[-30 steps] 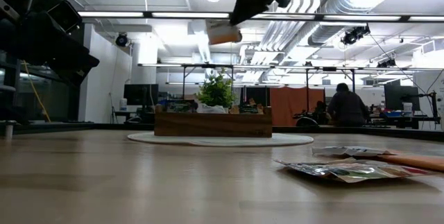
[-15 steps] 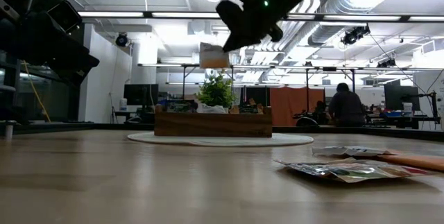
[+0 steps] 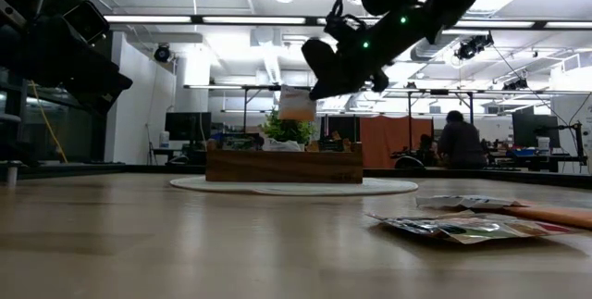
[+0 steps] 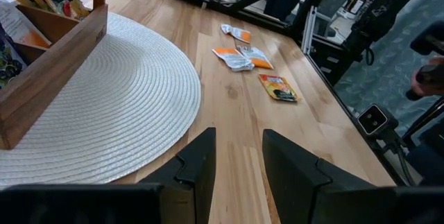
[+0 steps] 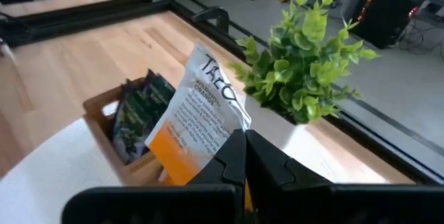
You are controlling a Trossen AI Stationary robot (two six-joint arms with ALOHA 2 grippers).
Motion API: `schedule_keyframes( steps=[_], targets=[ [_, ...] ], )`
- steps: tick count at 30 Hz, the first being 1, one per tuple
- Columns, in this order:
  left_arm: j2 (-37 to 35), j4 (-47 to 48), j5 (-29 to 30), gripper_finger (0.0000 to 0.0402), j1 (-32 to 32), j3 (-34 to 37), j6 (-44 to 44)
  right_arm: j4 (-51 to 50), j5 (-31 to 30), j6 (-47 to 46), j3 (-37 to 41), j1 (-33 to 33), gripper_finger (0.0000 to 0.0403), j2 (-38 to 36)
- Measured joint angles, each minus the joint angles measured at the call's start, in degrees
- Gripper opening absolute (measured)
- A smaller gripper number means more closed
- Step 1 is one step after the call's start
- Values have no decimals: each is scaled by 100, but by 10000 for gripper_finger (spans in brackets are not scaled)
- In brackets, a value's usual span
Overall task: Pick & Place Tea
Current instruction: Put the white orange tea bag into the middle section of the wooden organizer
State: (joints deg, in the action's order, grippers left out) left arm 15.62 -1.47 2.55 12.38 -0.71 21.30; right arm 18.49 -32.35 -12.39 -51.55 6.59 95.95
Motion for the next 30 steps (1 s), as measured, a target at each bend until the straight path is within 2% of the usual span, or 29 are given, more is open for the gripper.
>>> schedule_keyframes(
  steps=[9, 21, 30],
  targets=[
    [0, 12, 0, 117, 0, 0, 0, 227, 458, 106, -336, 247, 0, 570],
    [1, 41, -4, 117, 0, 0, 0, 284, 637, -65, -372, 254, 0, 1071],
    [0, 41, -2, 117, 0, 0, 0, 259, 646, -7, -374, 330, 0, 1101]
  ],
)
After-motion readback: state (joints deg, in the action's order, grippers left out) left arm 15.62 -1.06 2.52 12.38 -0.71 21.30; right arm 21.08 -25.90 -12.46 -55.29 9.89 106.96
